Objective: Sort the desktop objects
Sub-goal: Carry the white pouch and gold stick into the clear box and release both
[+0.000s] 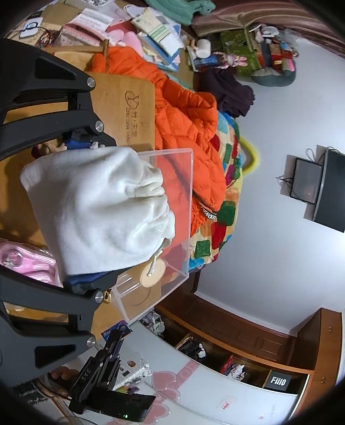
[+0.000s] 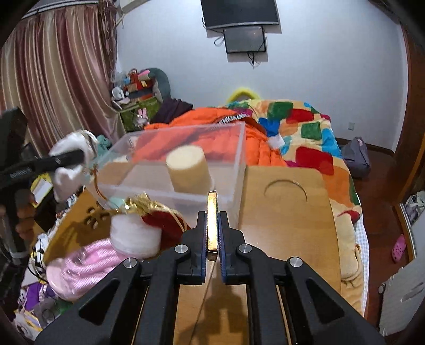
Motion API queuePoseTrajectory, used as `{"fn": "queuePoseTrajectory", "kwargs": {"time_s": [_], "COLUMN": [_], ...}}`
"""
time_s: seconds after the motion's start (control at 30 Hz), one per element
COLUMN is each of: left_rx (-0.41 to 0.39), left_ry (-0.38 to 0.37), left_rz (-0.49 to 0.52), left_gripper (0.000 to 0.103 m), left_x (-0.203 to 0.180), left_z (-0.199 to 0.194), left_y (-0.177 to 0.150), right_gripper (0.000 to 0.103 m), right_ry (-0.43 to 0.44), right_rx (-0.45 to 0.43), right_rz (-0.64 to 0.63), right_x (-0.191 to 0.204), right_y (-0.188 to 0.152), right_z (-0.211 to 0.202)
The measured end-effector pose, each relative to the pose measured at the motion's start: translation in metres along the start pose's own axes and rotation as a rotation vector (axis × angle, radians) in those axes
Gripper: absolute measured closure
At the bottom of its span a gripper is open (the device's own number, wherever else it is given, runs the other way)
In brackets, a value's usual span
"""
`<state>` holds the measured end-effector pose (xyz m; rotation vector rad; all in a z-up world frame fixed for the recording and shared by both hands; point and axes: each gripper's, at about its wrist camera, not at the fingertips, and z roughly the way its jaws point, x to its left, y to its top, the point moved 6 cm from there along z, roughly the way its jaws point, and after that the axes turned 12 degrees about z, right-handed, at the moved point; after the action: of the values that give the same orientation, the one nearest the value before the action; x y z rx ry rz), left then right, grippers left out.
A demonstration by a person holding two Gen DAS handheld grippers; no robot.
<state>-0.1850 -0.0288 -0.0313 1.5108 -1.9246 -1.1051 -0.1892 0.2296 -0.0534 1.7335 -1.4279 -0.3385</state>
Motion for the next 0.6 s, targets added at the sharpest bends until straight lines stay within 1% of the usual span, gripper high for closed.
{"fn": "queuePoseTrajectory", "kwargs": {"time_s": [0.2,0.3,0.33,0.37,0.6], "left_rx": [0.034,0.052,0.053,0.06,0.11], "left_ry": [-0.04,-0.043,-0.04,-0.038,-0.035], "left_rz": [-0.032,-0.026,-0.022,-0.015,0.012], "left_gripper": [0.036,0.036,0.042,0.044,0.044], "left_x": [0.004,0.005,0.006,0.006,0.008], "left_z": [0.022,0.033,0.036,0.039,0.066], "left_y": [0.006,0.011,0.013,0.015,0.015], "right_gripper": [0.097,0.096,0.096,0.096,0.096], "right_ry": [0.044,0.053,0.054,0.055,0.053], "right_rx": [-0.016,-0.014,-0.011,-0.006,0.025], "right_rz": [0.016,0.018,0.019,0.018,0.011], "right_x": [0.009,0.012,0.013,0.014,0.016], "right_y": [0.018,0.025,0.027,0.029,0.033], "right_z": [0.006,0.014,0.017,0.022,0.046]}}
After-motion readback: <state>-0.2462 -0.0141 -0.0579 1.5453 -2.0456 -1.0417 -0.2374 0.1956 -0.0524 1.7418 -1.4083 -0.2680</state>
